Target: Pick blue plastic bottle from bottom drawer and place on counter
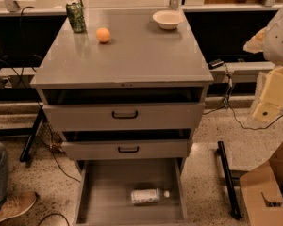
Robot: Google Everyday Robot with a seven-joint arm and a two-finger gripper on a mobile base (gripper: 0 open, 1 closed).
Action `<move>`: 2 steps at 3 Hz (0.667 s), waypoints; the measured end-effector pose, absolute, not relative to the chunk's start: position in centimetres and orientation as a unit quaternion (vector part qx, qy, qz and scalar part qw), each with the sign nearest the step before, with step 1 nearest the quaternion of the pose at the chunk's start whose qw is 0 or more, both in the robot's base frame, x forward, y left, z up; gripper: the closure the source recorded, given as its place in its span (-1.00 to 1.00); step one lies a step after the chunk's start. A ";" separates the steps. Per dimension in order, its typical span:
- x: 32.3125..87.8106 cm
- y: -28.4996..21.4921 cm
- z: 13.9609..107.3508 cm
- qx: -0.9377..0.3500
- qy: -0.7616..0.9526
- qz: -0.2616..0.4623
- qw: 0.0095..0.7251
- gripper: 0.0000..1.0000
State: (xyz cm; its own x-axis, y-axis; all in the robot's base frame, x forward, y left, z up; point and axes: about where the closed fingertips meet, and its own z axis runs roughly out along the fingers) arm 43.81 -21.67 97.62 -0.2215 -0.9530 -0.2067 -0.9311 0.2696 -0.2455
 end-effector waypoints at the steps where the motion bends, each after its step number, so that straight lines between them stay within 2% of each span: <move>1: 43.8 -21.7 97.6 -0.603 0.781 -0.034 0.159 -1.00; 2: 43.4 -21.0 94.1 -0.612 0.776 -0.004 0.155 -1.00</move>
Offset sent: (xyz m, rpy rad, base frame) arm -0.0139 0.0202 -0.1222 0.1345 0.1610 0.0994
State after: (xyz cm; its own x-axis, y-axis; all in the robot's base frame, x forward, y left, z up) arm 43.43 -21.01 94.12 -0.2032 -0.9505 -0.2352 -0.9478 0.2512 -0.1965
